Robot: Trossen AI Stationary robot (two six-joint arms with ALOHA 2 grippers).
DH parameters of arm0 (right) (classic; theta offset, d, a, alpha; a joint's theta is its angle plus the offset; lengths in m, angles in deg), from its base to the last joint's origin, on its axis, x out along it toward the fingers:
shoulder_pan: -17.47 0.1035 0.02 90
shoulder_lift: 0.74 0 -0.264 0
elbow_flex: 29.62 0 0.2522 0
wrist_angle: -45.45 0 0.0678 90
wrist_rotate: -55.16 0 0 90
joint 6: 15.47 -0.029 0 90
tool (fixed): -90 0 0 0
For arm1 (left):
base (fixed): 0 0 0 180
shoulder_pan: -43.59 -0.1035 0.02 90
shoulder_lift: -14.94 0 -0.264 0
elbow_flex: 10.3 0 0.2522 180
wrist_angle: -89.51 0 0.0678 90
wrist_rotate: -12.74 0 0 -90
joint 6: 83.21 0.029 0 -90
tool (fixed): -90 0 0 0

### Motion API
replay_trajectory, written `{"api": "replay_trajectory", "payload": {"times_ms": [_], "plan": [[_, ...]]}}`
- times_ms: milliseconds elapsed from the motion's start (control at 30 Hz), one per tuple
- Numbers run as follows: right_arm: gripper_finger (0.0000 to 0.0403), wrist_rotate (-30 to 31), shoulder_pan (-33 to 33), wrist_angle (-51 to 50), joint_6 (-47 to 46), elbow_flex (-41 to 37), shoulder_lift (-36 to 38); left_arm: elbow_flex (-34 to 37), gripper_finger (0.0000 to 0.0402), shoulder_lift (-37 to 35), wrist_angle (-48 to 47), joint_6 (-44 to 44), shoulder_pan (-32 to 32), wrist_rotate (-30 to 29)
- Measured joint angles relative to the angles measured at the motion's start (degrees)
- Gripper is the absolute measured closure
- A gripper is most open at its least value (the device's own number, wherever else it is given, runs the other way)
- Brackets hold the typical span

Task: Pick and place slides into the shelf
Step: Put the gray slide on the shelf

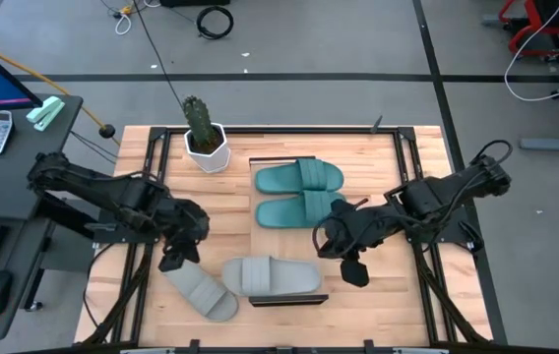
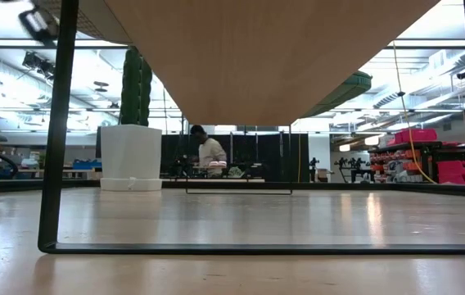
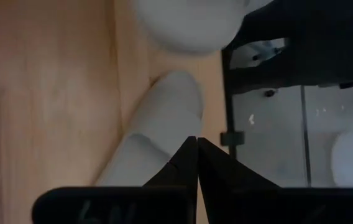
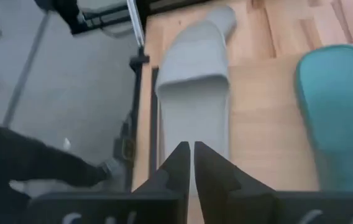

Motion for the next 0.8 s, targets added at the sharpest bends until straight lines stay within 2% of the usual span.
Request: {"api": "replay_trajectory", "payload": {"times_ms": [267, 467, 800], "plan": [[0.0378, 2.5, 1.0, 18.4, -6.2, -9.2, 4.3, 11.1, 0.0384, -4.9, 4.1, 0.3, 1.8, 0.2], [0.0378, 8.7, 3.4, 18.6, -11.6, -9.4, 3.7, 15.0, 0.038, -5.0, 8.2, 4.4, 3.5, 0.2], [0.0378, 11.7, 4.2, 19.3, -18.3, -9.4, 1.7, 21.1, 0.0388, -4.9, 9.0, 14.1, 0.0, 5.7]]}}
